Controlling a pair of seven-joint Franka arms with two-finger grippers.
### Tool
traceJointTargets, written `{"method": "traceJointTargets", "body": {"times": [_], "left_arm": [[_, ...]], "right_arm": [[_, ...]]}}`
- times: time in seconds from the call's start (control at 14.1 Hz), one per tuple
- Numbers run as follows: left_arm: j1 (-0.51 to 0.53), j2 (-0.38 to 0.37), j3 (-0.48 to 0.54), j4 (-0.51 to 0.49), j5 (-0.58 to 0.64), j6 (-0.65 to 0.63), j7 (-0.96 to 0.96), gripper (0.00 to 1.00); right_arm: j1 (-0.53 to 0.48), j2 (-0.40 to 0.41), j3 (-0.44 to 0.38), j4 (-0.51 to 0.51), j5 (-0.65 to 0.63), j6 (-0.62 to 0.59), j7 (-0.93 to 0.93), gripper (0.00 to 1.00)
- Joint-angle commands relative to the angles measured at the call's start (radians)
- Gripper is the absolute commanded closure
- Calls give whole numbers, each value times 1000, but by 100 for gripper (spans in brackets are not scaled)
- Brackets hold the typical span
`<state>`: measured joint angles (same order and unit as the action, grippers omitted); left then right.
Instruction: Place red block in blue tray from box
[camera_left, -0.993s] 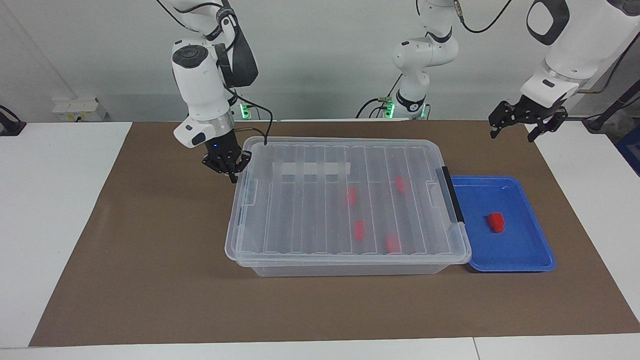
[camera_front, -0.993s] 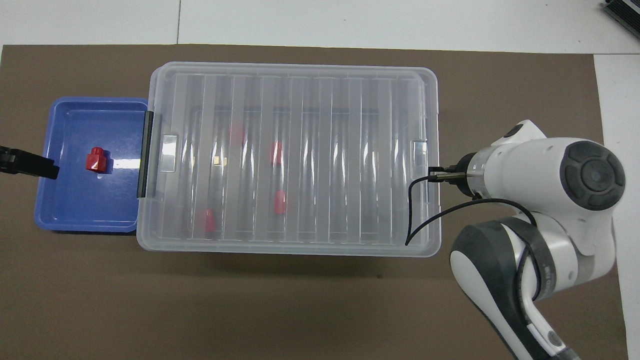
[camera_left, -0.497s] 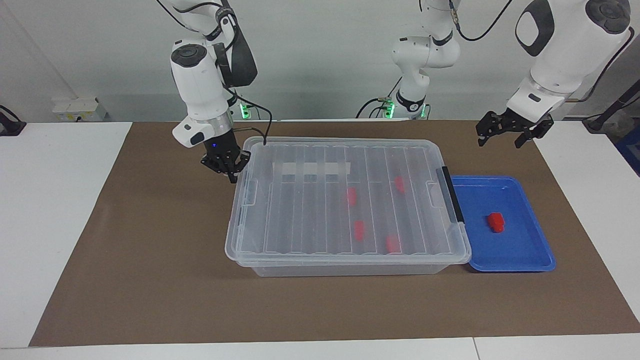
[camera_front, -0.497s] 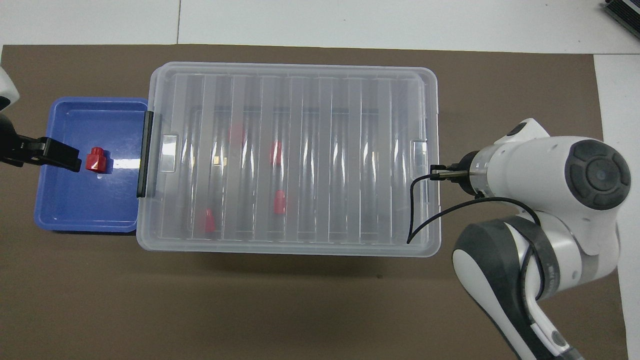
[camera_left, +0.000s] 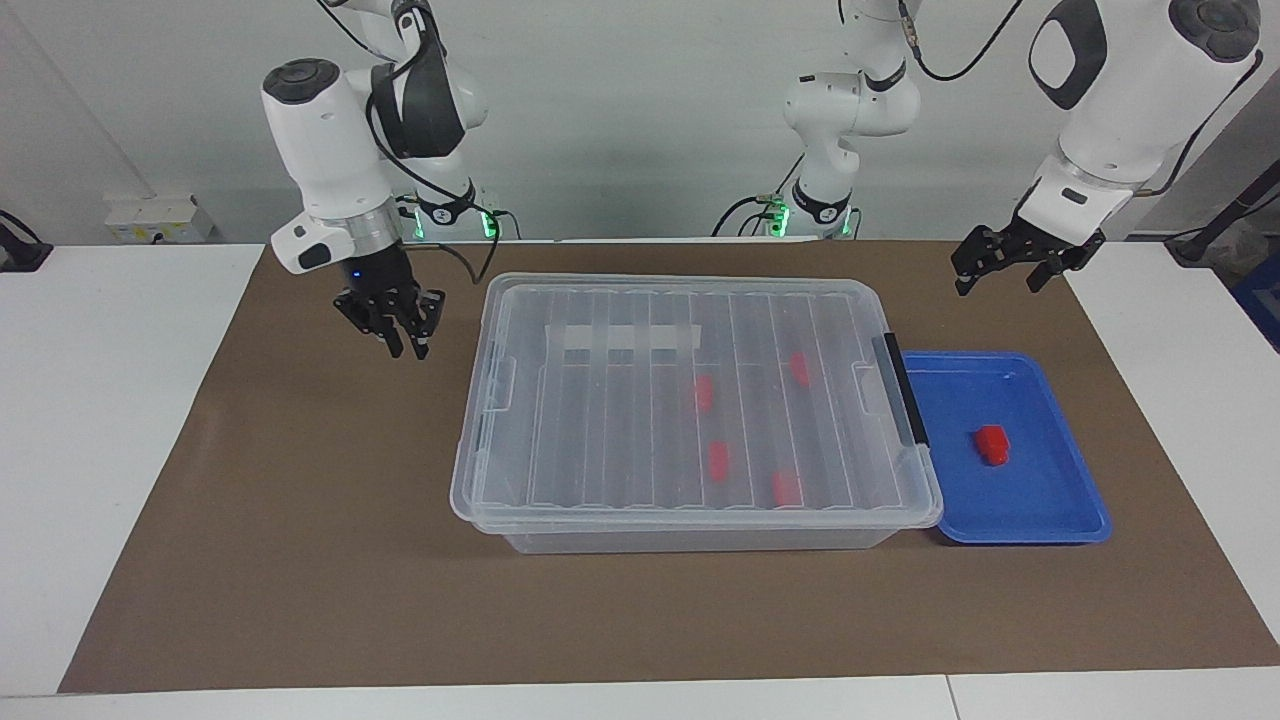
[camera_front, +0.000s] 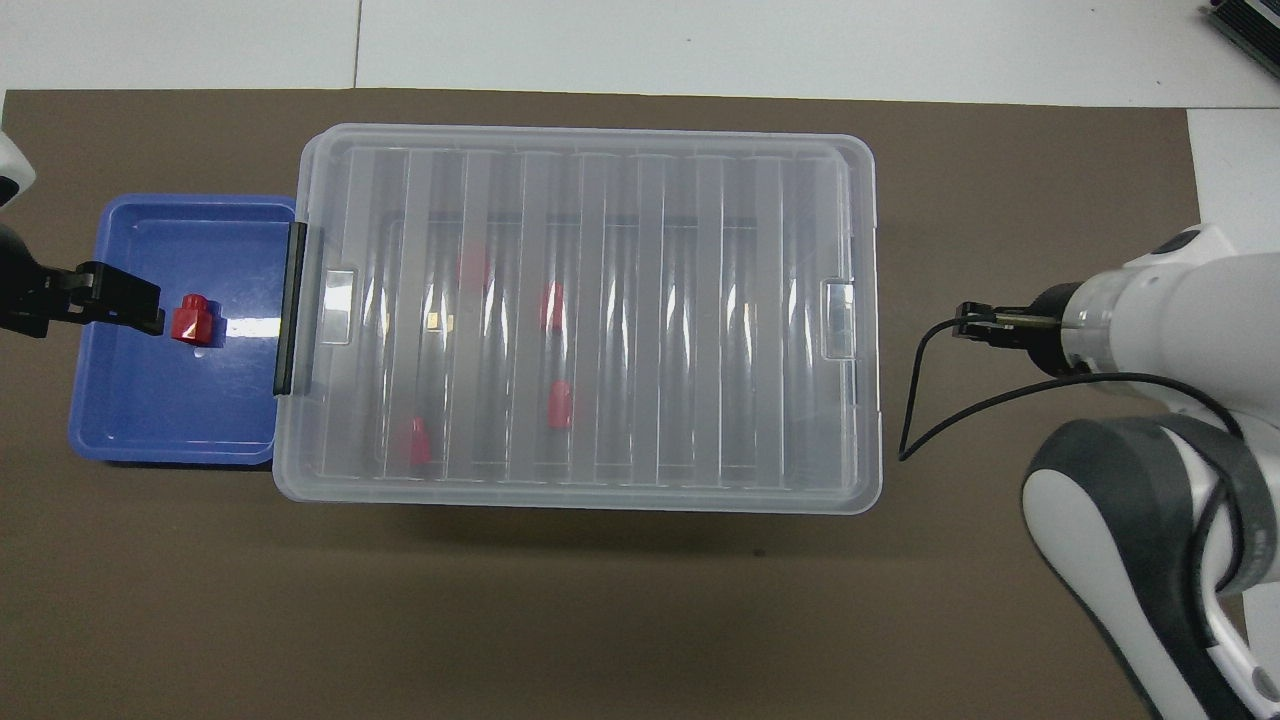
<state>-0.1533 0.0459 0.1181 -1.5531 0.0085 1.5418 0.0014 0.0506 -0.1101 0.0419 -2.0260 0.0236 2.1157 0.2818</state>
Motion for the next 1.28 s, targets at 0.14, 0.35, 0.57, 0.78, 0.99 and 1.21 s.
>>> {"method": "traceJointTargets", "body": {"times": [0.14,0.35,0.57,0.78,0.99,1.21], "left_arm": [[-5,-18,15,-2,-1,-6,-15,0],[-3,-32,18,-27,-1,-11,-15,0],[-3,-32,22,-28,1,-11,-15,0],[-3,-32,22,-28,-1,-11,-15,0],[-3,-32,22,-28,-1,-11,-15,0],[-3,-32,22,-28,-1,-11,-15,0]], "right_arm": [[-98,10,6,182,0,-216,2,0],[-129,99,7,389,-4,-382,0,0],[-117,151,15,536,-54,-517,0,0],[-113,155,18,543,-47,-556,0,0],[-115,142,20,518,-40,-559,-4,0],[-115,130,20,500,-39,-582,-19,0]]}}
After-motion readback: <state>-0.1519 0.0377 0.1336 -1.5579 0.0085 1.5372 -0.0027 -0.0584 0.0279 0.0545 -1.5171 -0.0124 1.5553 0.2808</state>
